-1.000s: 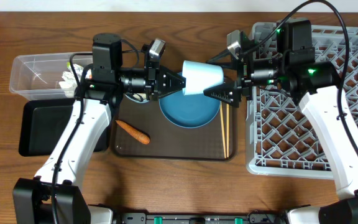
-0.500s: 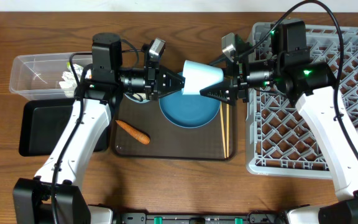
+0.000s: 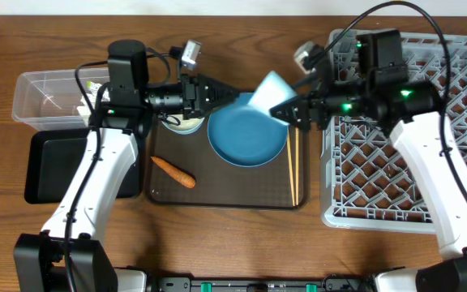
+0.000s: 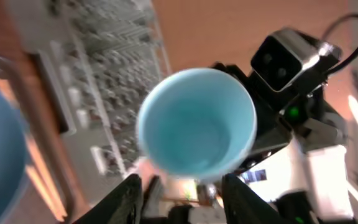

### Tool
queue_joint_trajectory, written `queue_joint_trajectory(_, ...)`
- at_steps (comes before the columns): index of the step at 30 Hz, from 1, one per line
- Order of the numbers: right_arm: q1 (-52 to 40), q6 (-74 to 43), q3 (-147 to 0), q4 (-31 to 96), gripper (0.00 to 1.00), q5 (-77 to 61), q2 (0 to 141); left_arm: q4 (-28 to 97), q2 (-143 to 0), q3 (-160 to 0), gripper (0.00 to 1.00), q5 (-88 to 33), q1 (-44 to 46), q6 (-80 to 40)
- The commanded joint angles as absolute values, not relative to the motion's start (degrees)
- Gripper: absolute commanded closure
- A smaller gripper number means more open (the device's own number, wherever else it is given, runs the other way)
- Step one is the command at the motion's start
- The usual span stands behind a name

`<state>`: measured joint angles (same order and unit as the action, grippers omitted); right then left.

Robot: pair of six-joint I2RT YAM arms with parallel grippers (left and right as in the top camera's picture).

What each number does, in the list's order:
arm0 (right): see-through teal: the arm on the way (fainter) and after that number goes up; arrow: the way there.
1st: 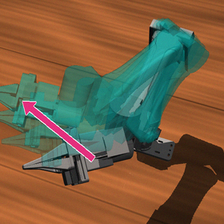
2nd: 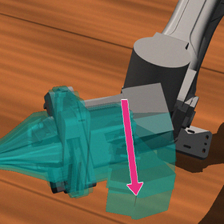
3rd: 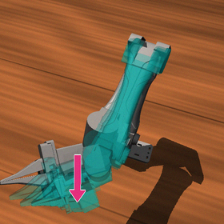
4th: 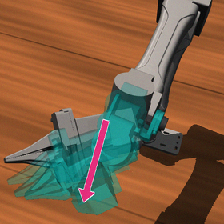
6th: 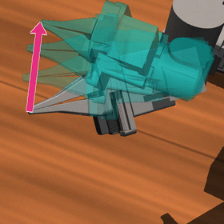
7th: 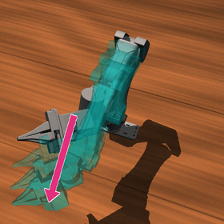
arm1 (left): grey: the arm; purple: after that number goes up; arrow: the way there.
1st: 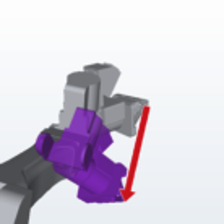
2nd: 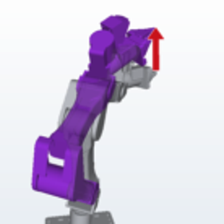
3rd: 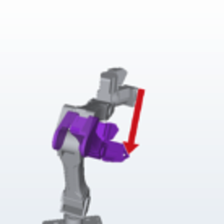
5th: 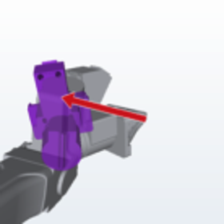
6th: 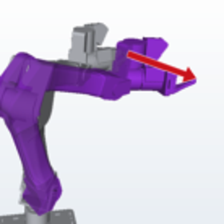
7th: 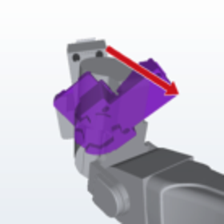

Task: Sort waste into correct bins and load items into the dishwasher rack
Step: 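Hand the light-blue cup from the left gripper to the right gripper, then lower the light-blue cup into the dish rack with the right gripper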

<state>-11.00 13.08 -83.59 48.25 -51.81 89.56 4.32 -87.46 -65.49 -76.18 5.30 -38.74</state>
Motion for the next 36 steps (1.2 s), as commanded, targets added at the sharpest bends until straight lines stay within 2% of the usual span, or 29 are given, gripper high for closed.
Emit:
queue_joint_trajectory(1,-6.22,10.70,-85.86,51.16,0.59,-46.70,87.07,7.77,-87.37,-66.19,0.55,-68.29,4.56,-30.33)
queue_joint_trajectory(6,0.08,10.04,-89.47,58.28,0.62,-42.19,86.46,16.69,-87.35,-66.19,0.54,-57.21,4.56,-23.38)
queue_joint_trajectory(14,13.61,4.71,-101.25,75.88,0.59,-22.31,86.48,32.64,-86.54,-66.19,0.54,-41.54,4.56,-13.74)
queue_joint_trajectory(17,20.56,0.03,-102.76,80.68,0.63,-17.45,86.50,36.84,-85.06,-66.19,0.54,-37.56,4.56,-11.20)
queue_joint_trajectory(20,27.79,-4.12,-102.74,84.31,0.68,-16.62,87.44,38.70,-82.74,-66.19,0.54,-34.92,4.56,-9.82)
queue_joint_trajectory(25,37.21,-4.67,-102.74,86.63,0.67,-16.49,91.09,38.74,-78.76,-66.19,0.54,-33.52,4.56,-9.61)
queue_joint_trajectory(36,45.56,-7.75,-102.74,83.92,0.66,-16.97,103.68,40.25,-75.77,-66.19,0.54,-33.50,4.56,-8.60)
